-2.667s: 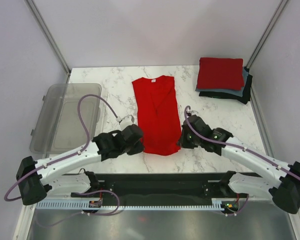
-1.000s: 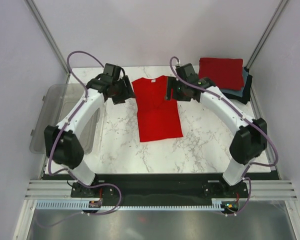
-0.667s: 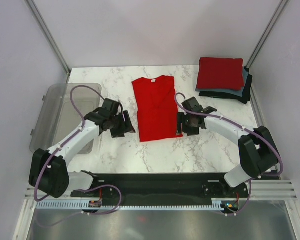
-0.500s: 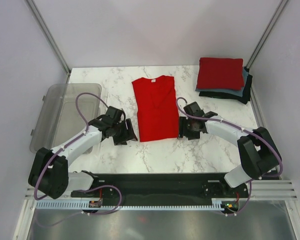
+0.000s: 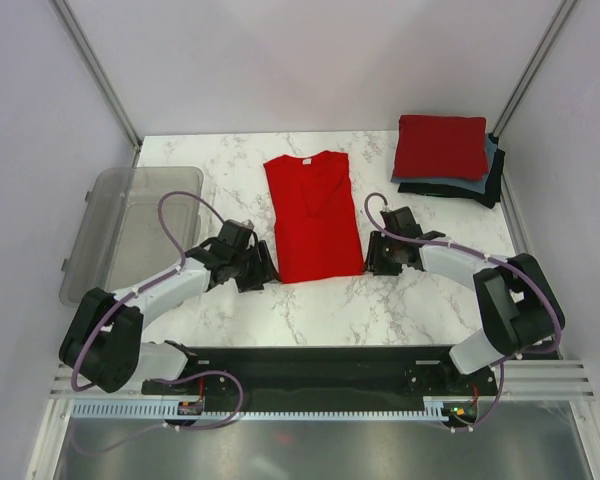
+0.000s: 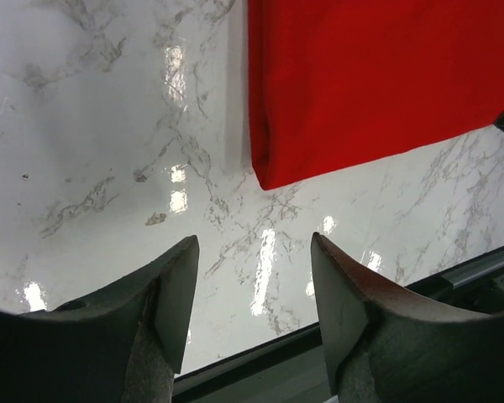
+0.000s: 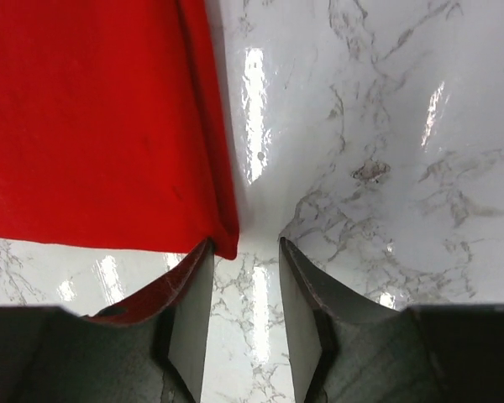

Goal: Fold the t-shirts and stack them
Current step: Fold the tshirt

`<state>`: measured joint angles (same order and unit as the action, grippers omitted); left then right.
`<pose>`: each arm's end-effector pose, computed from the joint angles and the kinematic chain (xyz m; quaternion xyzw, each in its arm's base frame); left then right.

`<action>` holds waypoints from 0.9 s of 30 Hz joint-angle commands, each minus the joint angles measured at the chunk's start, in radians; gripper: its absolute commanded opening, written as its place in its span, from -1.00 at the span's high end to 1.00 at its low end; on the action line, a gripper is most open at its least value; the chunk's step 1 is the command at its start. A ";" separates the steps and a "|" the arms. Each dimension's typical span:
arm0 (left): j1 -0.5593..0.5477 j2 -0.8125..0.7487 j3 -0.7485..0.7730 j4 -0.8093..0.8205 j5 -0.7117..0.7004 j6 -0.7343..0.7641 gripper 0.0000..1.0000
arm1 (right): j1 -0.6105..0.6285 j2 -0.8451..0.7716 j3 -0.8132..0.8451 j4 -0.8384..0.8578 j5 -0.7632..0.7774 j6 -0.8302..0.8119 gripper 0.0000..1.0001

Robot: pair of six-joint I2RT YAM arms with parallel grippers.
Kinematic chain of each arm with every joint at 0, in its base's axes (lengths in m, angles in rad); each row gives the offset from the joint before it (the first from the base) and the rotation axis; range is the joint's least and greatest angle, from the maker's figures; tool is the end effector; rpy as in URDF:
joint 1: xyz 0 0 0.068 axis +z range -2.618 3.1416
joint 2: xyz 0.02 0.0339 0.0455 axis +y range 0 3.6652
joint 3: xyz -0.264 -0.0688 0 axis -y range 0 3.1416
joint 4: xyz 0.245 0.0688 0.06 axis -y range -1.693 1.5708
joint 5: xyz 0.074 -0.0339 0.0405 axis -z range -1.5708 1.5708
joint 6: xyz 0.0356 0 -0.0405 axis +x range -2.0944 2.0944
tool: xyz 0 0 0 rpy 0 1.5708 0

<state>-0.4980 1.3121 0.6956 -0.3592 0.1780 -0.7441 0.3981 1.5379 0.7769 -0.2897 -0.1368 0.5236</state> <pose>0.2150 -0.1241 0.1857 -0.0910 0.9483 -0.2390 0.1880 0.2603 0.1147 0.1570 0.0429 0.9633 0.1732 0.2004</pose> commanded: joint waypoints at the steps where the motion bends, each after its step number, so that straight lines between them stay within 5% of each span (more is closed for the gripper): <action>1: -0.011 0.032 -0.030 0.095 -0.044 -0.061 -0.24 | -0.011 0.024 -0.027 0.080 -0.041 -0.014 0.13; 10: -0.025 0.090 -0.065 0.170 -0.066 -0.092 -0.18 | -0.012 0.047 -0.070 0.139 -0.102 -0.002 0.28; 19: -0.042 0.096 -0.070 0.200 -0.081 -0.110 -0.09 | -0.013 0.005 -0.122 0.162 -0.135 0.021 0.67; 23: -0.051 0.105 -0.076 0.212 -0.098 -0.124 -0.09 | -0.012 -0.001 -0.140 0.175 -0.141 0.029 1.00; 27: -0.056 0.127 -0.076 0.236 -0.115 -0.147 -0.07 | -0.012 0.004 -0.151 0.182 -0.144 0.029 1.00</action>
<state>-0.5465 1.4185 0.6270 -0.1749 0.1051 -0.8486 0.3832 1.5364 0.6617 -0.0658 -0.2806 0.5571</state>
